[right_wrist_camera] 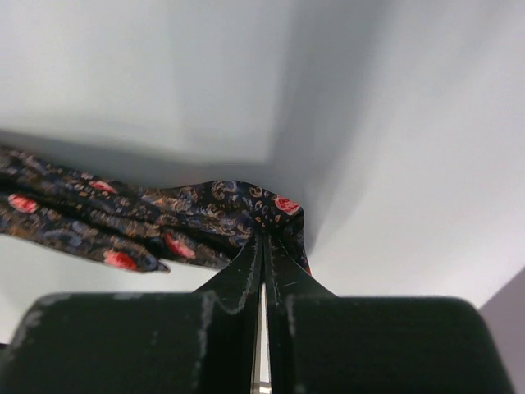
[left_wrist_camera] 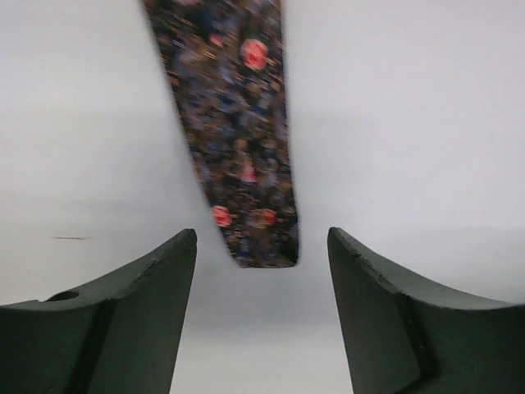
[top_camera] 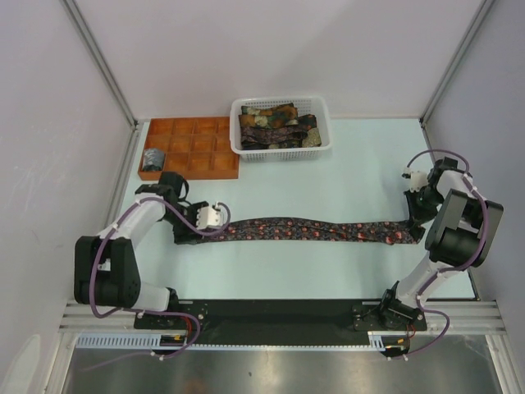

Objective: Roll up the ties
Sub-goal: Flatten out the tie at the center of the board.

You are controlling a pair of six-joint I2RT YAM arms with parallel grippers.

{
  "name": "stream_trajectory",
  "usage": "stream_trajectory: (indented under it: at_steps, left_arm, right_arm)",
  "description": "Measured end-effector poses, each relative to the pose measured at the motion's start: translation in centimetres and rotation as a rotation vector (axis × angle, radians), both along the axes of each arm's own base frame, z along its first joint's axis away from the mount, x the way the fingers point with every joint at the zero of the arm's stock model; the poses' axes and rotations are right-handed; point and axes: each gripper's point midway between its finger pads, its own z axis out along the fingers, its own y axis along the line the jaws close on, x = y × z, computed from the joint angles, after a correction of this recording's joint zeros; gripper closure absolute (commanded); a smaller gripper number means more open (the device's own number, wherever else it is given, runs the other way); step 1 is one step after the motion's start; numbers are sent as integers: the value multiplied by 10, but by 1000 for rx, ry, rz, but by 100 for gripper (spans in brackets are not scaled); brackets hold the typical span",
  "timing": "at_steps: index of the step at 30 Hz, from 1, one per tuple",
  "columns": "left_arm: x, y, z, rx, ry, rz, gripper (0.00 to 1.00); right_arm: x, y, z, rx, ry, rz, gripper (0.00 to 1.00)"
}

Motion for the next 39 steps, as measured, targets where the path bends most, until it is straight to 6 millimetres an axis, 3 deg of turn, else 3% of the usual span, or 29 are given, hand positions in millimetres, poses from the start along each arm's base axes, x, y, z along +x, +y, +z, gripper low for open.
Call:
stream_trajectory:
  at_steps: [4,7,9,11,16,21,25,39]
  left_arm:
    - [27,-29,27,-79,-52,21,28]
    - [44,-64,33,-127,-67,18,28]
    - [50,-88,28,-145,-45,15,27]
    - [54,-114,18,-152,-2,17,28]
    - [58,-152,-4,-155,60,31,33]
    - [53,-164,-18,-135,85,30,49]
    - [50,-165,-22,-120,90,26,69]
    - [49,-165,-23,-113,86,15,96]
  right_arm:
    - [5,0,18,-6,-41,15,98]
    - [13,0,27,-11,-73,20,93]
    - [17,4,29,-2,-84,26,82]
    - [18,10,30,14,-85,25,81]
    - [26,33,32,38,-90,57,81]
    - [29,39,33,41,-92,59,81]
    - [29,40,33,49,-91,48,81]
    - [41,72,39,114,-114,75,82]
